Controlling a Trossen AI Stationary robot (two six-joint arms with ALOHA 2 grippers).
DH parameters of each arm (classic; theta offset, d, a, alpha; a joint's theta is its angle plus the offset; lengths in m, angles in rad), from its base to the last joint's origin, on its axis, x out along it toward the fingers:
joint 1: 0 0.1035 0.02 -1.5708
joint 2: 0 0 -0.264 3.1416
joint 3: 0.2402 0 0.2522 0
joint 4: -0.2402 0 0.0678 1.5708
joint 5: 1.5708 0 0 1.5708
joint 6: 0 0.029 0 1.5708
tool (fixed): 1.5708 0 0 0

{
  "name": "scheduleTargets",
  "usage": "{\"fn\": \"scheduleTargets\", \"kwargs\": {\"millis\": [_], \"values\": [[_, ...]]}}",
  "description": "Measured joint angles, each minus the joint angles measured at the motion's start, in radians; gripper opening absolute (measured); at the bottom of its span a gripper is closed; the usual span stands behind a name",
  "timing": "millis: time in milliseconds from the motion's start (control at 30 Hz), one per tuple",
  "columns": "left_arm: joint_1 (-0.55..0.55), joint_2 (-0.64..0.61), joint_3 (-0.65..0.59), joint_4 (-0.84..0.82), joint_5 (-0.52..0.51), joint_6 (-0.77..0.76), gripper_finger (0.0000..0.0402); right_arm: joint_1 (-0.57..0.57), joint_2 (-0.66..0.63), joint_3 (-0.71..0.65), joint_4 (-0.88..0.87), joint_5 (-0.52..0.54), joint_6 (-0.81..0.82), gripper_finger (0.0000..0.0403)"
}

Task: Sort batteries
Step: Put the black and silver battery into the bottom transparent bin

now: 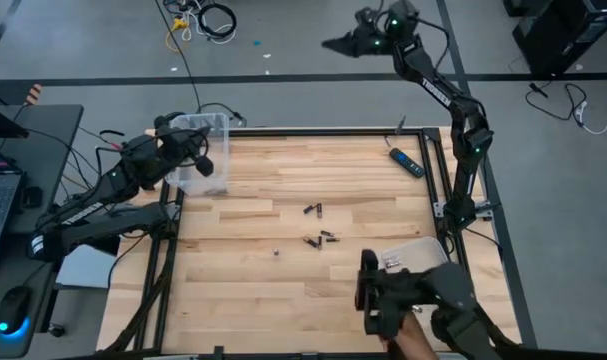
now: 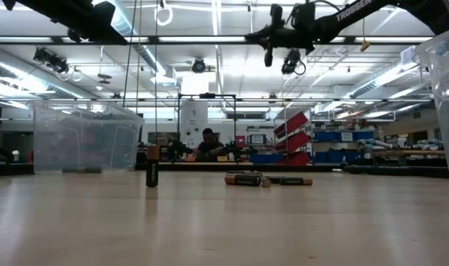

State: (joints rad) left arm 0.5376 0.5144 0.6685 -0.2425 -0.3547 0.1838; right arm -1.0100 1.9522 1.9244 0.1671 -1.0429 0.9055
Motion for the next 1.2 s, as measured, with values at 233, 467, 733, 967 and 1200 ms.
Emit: {"fn": "scheduleTargets", "kwargs": {"millis": [233,467,733,967,1200], "values": [[0.000,0.000,0.000,0.012,-0.074,0.049,0.0000,-0.012,-0.004,0.002,-0.131,0.001,-0.065,0.0000],[0.000,0.001,0.000,0.026,-0.131,0.128,0.0000,-0.013,-0.007,0.037,-1.247,0.373,-0.568,0.0000],[0.000,0.001,0.001,0.069,-0.145,0.185,0.0000,0.038,-0.016,0.162,-1.726,1.258,-0.725,0.0000],[0.000,0.001,0.001,0.039,-0.145,0.175,0.0000,0.073,0.003,0.003,-1.732,1.194,-0.692,0.0000],[0.000,0.001,0.001,0.045,-0.144,0.191,0.0000,0.063,0.001,-0.111,-1.732,1.202,-0.781,0.0000]]}}
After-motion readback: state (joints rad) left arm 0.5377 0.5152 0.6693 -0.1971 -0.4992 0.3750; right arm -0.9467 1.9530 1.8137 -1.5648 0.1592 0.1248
